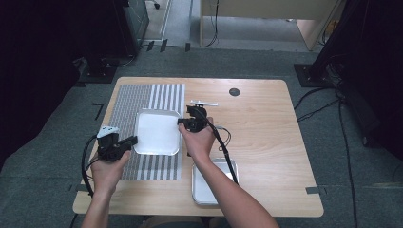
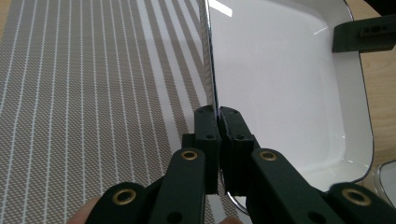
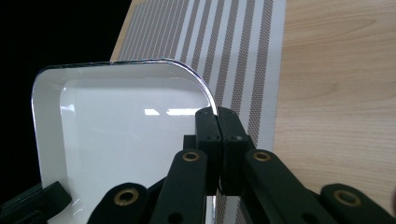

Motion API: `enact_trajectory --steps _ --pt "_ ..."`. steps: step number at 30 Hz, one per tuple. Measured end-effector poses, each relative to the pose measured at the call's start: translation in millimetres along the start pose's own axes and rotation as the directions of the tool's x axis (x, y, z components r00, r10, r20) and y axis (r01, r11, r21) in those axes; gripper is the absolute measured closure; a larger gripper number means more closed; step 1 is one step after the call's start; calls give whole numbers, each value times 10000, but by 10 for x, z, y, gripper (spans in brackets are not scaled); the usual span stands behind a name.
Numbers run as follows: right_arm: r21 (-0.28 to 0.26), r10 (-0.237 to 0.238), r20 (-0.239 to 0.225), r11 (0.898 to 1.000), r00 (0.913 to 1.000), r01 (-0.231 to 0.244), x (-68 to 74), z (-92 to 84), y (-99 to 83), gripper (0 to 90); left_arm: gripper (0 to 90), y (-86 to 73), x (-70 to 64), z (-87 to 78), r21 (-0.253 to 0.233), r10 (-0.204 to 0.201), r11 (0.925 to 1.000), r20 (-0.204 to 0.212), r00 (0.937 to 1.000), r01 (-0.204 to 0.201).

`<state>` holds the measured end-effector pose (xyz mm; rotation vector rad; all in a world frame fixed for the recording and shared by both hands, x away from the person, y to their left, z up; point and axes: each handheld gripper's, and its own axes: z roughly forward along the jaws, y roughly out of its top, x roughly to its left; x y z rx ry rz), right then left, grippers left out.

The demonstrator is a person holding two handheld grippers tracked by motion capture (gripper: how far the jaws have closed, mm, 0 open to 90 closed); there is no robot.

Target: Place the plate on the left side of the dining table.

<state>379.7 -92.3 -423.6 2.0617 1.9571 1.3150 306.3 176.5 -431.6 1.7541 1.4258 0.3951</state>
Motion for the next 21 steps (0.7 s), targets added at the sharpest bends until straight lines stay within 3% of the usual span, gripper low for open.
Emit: enact_trajectory --steps 5,15,21 --pt "232 343 -144 9992 9993 -339 57 231 74 899 884 86 188 58 101 -82 9999 -130 9999 83" --pt "533 381 157 9978 9992 -388 127 597 183 900 893 140 459 274 268 -326 9991 -609 9976 343" --pt "563 272 298 9980 9992 -289 195 826 244 898 895 157 620 373 343 -725 9966 -789 9942 754"
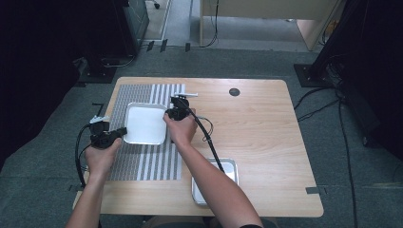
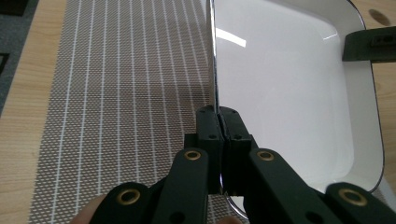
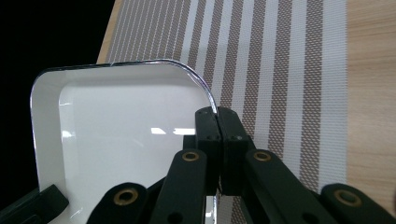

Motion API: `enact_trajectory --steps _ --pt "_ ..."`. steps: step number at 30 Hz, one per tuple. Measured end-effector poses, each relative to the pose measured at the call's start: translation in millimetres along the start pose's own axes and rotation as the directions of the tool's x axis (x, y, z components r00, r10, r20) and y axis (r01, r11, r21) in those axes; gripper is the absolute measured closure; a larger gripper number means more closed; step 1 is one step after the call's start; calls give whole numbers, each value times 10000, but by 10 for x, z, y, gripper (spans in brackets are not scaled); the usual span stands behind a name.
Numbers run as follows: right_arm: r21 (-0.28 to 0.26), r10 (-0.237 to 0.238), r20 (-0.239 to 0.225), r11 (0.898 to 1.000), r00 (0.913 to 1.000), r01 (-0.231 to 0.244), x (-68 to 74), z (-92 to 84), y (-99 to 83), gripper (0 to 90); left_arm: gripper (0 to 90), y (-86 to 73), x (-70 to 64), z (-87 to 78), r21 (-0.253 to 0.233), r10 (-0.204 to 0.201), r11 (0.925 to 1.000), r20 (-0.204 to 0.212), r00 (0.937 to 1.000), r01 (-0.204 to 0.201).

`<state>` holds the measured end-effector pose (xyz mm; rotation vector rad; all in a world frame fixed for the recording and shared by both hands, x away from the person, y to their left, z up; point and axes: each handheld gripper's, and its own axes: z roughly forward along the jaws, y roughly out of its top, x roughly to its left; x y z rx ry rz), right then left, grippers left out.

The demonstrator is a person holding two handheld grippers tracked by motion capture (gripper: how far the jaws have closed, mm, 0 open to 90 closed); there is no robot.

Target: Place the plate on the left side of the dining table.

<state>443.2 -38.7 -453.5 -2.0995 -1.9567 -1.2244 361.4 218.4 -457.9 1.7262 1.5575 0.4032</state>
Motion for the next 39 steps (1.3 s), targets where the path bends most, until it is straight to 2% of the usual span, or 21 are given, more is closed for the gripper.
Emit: enact_trajectory --steps 5,6,9,12,17,19,21,24,33,36,39 --pt "103 130 106 9999 9999 -131 -1 212 22 896 898 1 122 163 259 -311 9992 -134 9994 315" --pt "70 87 233 9999 9997 -88 -10 303 28 895 899 -2 144 201 342 -341 9988 -161 9993 346" --pt "43 178 295 9998 9994 -179 -31 379 34 893 900 -8 186 302 357 -523 9979 -275 9983 532" --pt "-111 129 513 9999 9986 -123 -50 476 53 896 900 25 228 385 477 -700 9964 -147 9974 706" --pt "-215 71 469 9998 9989 -61 -59 535 77 894 900 59 276 438 605 -1031 9928 -109 9946 1036" --pt "-152 -22 477 9999 9989 29 -68 575 81 888 900 50 332 474 824 -1369 9873 48 9906 1360" --pt "-93 131 369 9999 9992 -128 -89 611 80 884 899 42 375 507 983 -1671 9815 211 9857 1643" --pt "-120 165 388 9998 9991 -160 -113 651 73 880 898 52 406 540 1053 -1889 9771 277 9816 1850" --pt "-332 333 439 9989 9985 -319 -137 703 65 876 896 63 425 585 986 -2237 9705 258 9743 2202" --pt "-500 220 585 9986 9980 -191 -133 712 51 876 897 76 409 596 924 -2250 9706 205 9741 2223" --pt "-647 99 735 9979 9972 -51 -115 707 43 874 896 75 430 612 915 -2383 9678 308 9707 2347"
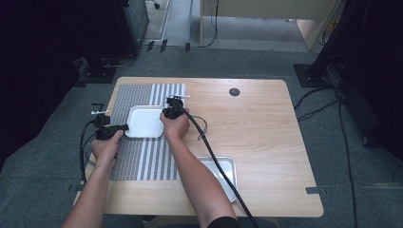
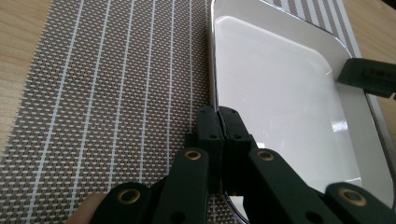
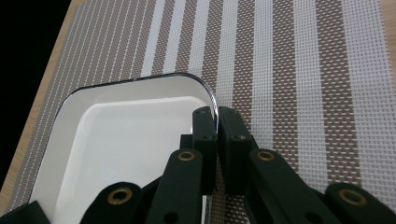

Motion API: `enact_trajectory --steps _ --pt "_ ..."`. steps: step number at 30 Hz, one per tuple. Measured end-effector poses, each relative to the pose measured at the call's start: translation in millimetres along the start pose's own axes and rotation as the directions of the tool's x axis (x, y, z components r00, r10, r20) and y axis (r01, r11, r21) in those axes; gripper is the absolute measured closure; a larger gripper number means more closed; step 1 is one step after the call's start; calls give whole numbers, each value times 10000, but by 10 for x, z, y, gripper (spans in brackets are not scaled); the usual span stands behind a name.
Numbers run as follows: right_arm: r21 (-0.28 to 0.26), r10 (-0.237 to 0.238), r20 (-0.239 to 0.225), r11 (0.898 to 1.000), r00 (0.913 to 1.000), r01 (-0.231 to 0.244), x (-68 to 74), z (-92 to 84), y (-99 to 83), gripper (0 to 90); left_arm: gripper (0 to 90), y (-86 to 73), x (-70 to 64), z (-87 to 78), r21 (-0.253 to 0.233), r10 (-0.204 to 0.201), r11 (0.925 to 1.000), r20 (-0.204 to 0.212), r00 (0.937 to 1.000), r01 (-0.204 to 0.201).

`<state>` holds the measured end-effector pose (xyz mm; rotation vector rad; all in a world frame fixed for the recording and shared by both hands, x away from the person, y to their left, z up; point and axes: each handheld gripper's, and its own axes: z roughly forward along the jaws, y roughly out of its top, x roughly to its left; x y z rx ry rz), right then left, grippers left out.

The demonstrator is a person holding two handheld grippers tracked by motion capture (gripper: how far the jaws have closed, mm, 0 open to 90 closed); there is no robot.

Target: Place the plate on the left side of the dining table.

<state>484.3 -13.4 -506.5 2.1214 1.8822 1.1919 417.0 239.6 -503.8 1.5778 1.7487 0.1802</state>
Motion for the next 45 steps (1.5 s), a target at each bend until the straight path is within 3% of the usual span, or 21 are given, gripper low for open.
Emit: enact_trajectory --steps 3,7,8,10,11,12,14,18,21,23,24,25,28,29,31,33,35,41,42,45 --pt "66 -92 -83 9999 9999 93 -10 2 1 828 885 -2 13 -5 -83 -24 10000 115 9999 25" --pt "-220 -546 -90 9983 9985 544 -37 -70 35 699 735 2 16 -84 -522 -96 9986 380 9992 116" --pt "-220 -546 -90 9983 9985 544 -37 -70 35 699 735 2 12 -120 -709 -76 9974 464 9989 109" --pt "-447 -991 53 9941 9951 993 -46 -136 55 644 615 9 -6 -192 -894 75 9960 724 9973 -10" --pt "-740 -1210 140 9898 9926 1217 -59 -220 75 611 470 13 -12 -209 -877 147 9961 824 9965 -75" --pt "-740 -1210 140 9898 9926 1217 -59 -220 75 611 470 17 -26 -232 -822 301 9964 860 9958 -230" --pt "-898 -1184 -49 9890 9930 1175 -95 -327 109 580 306 10 -76 -290 -881 709 9940 704 9950 -646" --pt "-1044 -1278 -218 9867 9916 1248 -157 -461 141 556 177 -18 -149 -354 -930 988 9913 548 9936 -934" --pt "-1021 -1483 -246 9841 9886 1450 -218 -554 146 505 172 -48 -190 -401 -1124 995 9892 413 9942 -943" --pt "-1149 -1797 -162 9775 9836 1767 -258 -612 130 478 172 -90 -211 -453 -1330 1024 9868 727 9921 -921" --pt "-1213 -2343 -167 9655 9720 2306 -297 -668 106 405 172 -107 -221 -467 -1383 1099 9855 778 9909 -984" --pt "-1213 -2343 -167 9655 9720 2306 -297 -668 106 405 172 -127 -234 -482 -1451 1219 9833 774 9895 -1098" --pt "-1070 -3067 103 9460 9517 3060 -335 -747 73 392 172 -203 -273 -532 -1566 1579 9768 677 9851 -1459" --pt "-1014 -3175 158 9428 9481 3174 -356 -786 63 386 172 -216 -280 -541 -1620 1544 9766 718 9854 -1413" --pt "-993 -3262 230 9399 9450 3268 -400 -848 54 358 172 -246 -306 -572 -1638 1661 9745 686 9837 -1531" --pt "-943 -3011 39 9492 9536 3001 -471 -950 57 325 164 -268 -344 -593 -1631 1901 9706 673 9795 -1772" --pt "-976 -3028 -111 9488 9530 3003 -500 -992 59 318 154 -291 -394 -620 -1691 2109 9660 781 9744 -1956" --pt "-1306 -3485 -55 9295 9373 3449 -672 -1242 43 283 144 -349 -490 -691 -2023 2260 9577 878 9702 -2048" --pt "-1226 -3661 -2 9236 9306 3633 -705 -1279 35 265 144 -362 -497 -696 -2052 2265 9569 853 9703 -2054" --pt "-1230 -3577 -68 9270 9338 3542 -803 -1376 27 263 144 -398 -507 -694 -1976 2385 9556 833 9676 -2186"
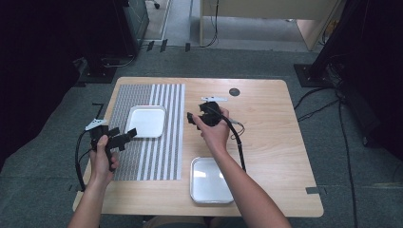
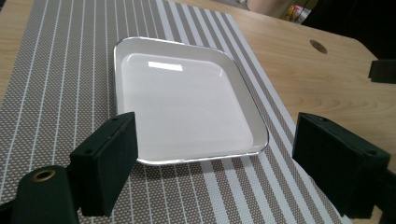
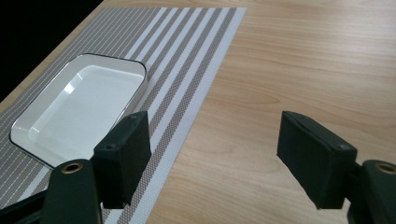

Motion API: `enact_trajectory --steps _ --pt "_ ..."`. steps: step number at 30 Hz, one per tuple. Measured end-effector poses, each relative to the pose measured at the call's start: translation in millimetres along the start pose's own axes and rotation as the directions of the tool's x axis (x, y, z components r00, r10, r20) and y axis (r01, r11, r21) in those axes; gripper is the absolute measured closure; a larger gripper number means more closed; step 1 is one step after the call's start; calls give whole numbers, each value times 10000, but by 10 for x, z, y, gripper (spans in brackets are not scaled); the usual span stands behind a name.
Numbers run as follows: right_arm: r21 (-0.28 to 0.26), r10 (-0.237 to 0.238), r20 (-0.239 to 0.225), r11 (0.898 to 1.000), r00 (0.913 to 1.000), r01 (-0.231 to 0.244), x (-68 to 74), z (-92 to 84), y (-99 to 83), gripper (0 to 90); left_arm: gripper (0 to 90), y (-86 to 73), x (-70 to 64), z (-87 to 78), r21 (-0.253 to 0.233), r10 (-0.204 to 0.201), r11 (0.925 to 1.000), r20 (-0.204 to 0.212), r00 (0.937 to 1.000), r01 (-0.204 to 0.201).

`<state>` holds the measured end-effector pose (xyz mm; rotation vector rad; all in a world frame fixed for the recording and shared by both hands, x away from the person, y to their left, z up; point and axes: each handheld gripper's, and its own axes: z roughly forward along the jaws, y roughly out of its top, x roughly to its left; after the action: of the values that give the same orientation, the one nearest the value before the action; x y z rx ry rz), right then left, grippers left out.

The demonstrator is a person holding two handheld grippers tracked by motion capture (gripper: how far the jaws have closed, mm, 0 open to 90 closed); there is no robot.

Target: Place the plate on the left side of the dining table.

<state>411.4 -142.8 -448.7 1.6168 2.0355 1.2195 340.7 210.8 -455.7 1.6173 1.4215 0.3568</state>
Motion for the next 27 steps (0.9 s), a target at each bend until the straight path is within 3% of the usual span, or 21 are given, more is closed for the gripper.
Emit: enact_trajectory --steps 8,27 --pt "-208 -50 -174 9998 9998 47 -131 -260 -100 256 144 -144 -5 -93 -74 -33 10000 -83 10000 32" --pt "-395 -179 319 9990 9993 192 -455 -703 -408 239 144 -430 -113 -305 -345 124 9993 -232 9997 -132"
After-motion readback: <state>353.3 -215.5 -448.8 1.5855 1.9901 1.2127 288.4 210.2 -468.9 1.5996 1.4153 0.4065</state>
